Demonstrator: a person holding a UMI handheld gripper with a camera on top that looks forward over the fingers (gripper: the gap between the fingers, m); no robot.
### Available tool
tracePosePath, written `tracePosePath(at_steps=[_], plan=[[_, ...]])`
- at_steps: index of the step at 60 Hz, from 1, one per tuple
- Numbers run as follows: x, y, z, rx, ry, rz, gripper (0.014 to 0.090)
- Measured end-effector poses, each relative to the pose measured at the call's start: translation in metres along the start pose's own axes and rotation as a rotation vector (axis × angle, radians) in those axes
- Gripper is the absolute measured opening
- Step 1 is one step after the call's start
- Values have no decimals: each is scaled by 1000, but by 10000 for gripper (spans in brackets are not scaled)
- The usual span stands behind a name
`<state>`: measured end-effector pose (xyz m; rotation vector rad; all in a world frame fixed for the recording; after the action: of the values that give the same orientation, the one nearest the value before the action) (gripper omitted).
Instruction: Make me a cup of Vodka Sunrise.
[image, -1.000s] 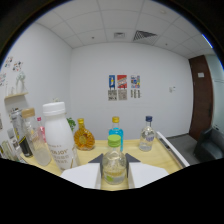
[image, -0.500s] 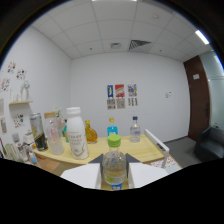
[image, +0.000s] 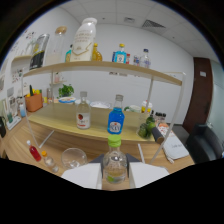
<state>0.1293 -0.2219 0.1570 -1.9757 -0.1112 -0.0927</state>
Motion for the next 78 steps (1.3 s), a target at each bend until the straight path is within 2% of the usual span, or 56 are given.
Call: tracePosePath(at_steps=[18,50,63,78], plan=[[15,-10,18,-9,140,-758,352],[-11,-39,23,68,230,-1690,354],[-26,-37,22,57,217,-1831,358],[-33,-37,16,65,174,-1679,355]])
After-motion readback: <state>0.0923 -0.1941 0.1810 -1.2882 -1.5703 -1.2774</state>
